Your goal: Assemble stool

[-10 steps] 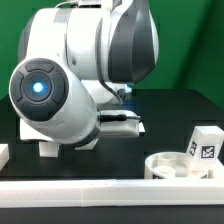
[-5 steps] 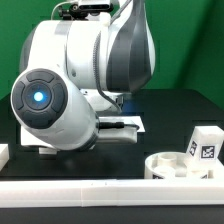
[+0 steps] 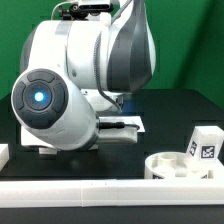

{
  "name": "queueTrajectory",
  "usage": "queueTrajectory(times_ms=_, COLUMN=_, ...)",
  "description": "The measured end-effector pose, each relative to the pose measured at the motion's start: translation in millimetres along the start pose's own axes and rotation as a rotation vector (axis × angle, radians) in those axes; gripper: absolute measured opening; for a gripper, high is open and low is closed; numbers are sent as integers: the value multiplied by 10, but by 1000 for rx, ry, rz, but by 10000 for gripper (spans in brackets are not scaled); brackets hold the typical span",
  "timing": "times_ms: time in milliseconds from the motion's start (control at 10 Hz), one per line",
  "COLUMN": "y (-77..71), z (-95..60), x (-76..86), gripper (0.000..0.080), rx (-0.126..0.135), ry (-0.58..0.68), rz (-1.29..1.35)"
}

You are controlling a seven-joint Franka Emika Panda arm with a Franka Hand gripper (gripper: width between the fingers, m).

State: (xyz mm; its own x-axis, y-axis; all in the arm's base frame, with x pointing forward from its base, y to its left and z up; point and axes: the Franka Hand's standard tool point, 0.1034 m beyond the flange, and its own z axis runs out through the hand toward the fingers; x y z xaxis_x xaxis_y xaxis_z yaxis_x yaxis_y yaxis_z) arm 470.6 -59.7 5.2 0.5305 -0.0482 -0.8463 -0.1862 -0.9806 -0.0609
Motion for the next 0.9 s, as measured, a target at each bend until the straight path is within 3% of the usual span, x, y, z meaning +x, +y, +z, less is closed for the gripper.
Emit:
queueTrajectory(times_ms=100, y=-12, z=-35, x=-19, gripper=325, rx=2, ry=1, rz=-2)
queueTrajectory(times_ms=300, y=-117, z=-256, x=-134, gripper=325, rx=1, ry=5, rz=-13)
queueTrajectory(times_ms=500, y=-366, z=-513, x=-257, gripper=327, rx=15, ry=18, rz=0)
queueTrajectory(times_ms=700, y=-718, z=-776, x=-335, gripper=327, rx=29, ry=69, rz=46)
queueTrajectory(times_ms=900, y=-746, z=-833, x=-254, gripper=327, rx=25, ry=134, rz=22)
